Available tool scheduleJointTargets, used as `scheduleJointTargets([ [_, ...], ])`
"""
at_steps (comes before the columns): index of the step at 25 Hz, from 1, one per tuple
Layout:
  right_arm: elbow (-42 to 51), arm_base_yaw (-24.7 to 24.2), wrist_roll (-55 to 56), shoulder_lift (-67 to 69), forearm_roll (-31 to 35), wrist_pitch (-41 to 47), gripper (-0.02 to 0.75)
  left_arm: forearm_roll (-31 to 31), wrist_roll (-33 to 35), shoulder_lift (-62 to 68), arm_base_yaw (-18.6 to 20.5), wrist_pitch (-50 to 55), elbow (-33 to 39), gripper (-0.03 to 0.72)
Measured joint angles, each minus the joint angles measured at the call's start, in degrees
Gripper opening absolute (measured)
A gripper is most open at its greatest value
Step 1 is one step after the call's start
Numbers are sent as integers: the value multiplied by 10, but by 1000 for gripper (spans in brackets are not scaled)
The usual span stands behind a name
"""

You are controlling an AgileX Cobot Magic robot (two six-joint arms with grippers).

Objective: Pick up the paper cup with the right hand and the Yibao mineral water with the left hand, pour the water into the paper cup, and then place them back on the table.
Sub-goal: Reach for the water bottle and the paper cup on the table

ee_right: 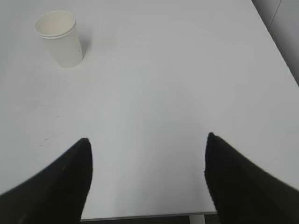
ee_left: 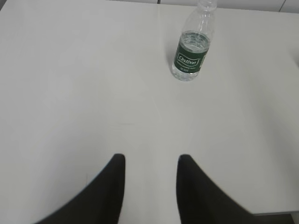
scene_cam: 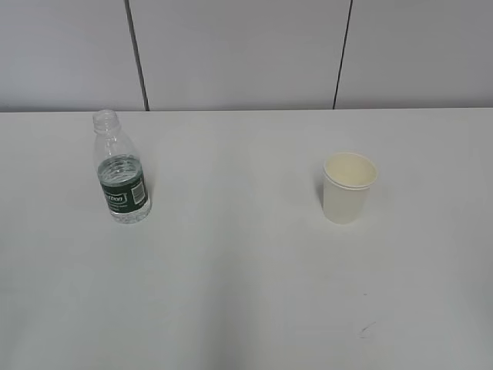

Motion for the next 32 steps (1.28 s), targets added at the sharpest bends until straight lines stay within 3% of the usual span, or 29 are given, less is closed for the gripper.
scheduleJointTargets([
  [15,-20,0,0,0,6,-37,585,0,0,0,0,0,0,241],
  [29,-34,0,0,213,10,-397,585,-5,0,0,0,-1,-2,241],
  [32,-34,0,0,252,10,-463,585,-6,0,0,0,-59,-18,241],
])
